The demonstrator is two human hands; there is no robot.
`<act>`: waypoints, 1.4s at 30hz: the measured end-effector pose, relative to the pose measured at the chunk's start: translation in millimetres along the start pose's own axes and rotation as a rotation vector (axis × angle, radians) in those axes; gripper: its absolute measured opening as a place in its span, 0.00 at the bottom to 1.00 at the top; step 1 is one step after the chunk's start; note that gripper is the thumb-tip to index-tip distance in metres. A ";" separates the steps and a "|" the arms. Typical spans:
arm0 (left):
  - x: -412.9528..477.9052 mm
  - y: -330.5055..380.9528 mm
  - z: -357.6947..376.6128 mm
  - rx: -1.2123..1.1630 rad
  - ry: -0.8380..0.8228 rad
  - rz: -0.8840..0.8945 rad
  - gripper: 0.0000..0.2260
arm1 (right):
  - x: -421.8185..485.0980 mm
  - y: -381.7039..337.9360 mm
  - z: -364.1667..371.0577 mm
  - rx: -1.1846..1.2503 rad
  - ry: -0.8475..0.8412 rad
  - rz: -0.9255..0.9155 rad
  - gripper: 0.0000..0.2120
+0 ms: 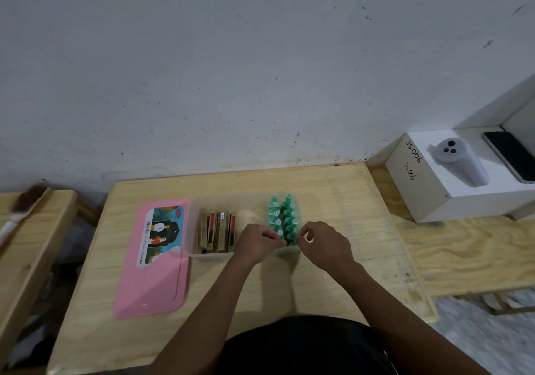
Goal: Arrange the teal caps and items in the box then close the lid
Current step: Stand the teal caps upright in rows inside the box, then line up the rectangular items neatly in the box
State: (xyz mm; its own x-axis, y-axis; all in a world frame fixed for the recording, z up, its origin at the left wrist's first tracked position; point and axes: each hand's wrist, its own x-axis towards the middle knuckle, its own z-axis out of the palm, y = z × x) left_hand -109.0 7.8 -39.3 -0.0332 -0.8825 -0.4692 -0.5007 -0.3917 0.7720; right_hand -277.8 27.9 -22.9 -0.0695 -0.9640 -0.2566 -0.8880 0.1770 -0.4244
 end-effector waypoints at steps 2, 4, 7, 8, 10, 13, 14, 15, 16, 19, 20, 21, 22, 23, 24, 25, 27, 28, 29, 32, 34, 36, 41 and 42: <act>-1.9 1.3 -4.6 -0.001 -0.018 0.010 0.10 | 0.1 0.4 -0.6 0.015 -0.012 0.004 0.07; -3.0 1.7 -13.8 -0.013 -0.028 0.020 0.09 | 1.3 -0.3 -2.3 0.023 -0.006 0.009 0.07; -1.3 -2.3 -36.9 -0.025 0.098 0.054 0.07 | 5.3 -5.7 -7.1 0.032 0.035 -0.006 0.07; -0.5 -4.9 -46.8 -0.016 0.205 0.063 0.07 | 7.0 -8.8 -9.1 0.034 0.053 -0.022 0.07; 2.8 -14.4 -67.5 0.058 0.462 0.051 0.10 | 10.4 -17.6 -12.7 0.030 0.089 -0.064 0.08; 1.0 -32.4 -94.0 0.194 0.687 -0.032 0.18 | 15.9 -34.3 -14.8 0.045 0.134 -0.149 0.08; -0.1 -37.5 -100.7 0.194 0.691 -0.073 0.20 | 17.5 -40.7 -14.6 0.057 0.134 -0.179 0.07; -0.1 -42.8 -106.2 0.179 0.667 -0.118 0.21 | 19.2 -47.4 -13.5 0.067 0.130 -0.210 0.07; 0.4 -47.0 -110.4 0.159 0.638 -0.151 0.20 | 20.6 -53.9 -11.9 0.074 0.120 -0.239 0.07; 0.4 -52.6 -117.7 0.170 0.582 -0.140 0.12 | 24.8 -71.8 -3.1 0.078 0.062 -0.318 0.07; 0.4 -53.7 -120.1 0.177 0.582 -0.129 0.12 | 26.5 -76.8 1.2 0.072 0.029 -0.339 0.07; 0.1 -54.5 -122.2 0.171 0.575 -0.128 0.12 | 28.2 -81.6 5.7 0.062 -0.014 -0.356 0.07; 0.4 -55.7 -124.1 0.163 0.565 -0.126 0.12 | 30.7 -85.9 10.9 0.045 -0.068 -0.367 0.08; 1.8 -57.1 -125.7 0.141 0.550 -0.134 0.12 | 33.2 -90.2 16.3 0.021 -0.128 -0.376 0.08; 3.7 -58.4 -127.6 0.112 0.537 -0.150 0.12 | 36.1 -94.6 22.3 -0.009 -0.187 -0.380 0.09; 6.1 -59.7 -129.5 0.071 0.524 -0.174 0.12 | 38.6 -98.8 28.3 -0.034 -0.234 -0.382 0.09; 10.1 -61.9 -133.7 -0.026 0.502 -0.217 0.12 | 42.4 -108.0 40.2 -0.051 -0.297 -0.376 0.09; 12.2 -63.8 -135.8 -0.074 0.487 -0.236 0.11 | 43.6 -114.2 45.2 -0.049 -0.322 -0.377 0.10; 14.3 -66.7 -138.1 -0.114 0.463 -0.250 0.10 | 44.6 -121.5 50.3 -0.046 -0.342 -0.384 0.10; 19.8 -75.4 -144.1 -0.219 0.390 -0.287 0.07 | 47.8 -146.3 63.9 -0.061 -0.355 -0.394 0.13; 22.0 -80.9 -147.8 -0.264 0.365 -0.316 0.06 | 50.8 -160.7 73.1 -0.089 -0.327 -0.379 0.12; 20.6 -79.8 -150.7 -0.301 0.353 -0.334 0.06 | 53.1 -171.8 82.2 -0.105 -0.308 -0.343 0.10; 18.1 -77.0 -150.7 -0.345 0.339 -0.355 0.07 | 57.3 -185.4 98.0 -0.089 -0.284 -0.220 0.08; 18.6 -78.2 -150.5 -0.338 0.333 -0.354 0.07 | 58.1 -185.3 99.2 -0.069 -0.289 -0.201 0.09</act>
State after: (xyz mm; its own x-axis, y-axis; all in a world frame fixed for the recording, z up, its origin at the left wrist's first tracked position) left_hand 59.7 -17.2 -43.8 0.3865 -0.6960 -0.6051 -0.1265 -0.6899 0.7128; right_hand -72.2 -41.2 -45.2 0.2324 -0.8807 -0.4127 -0.9000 -0.0339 -0.4345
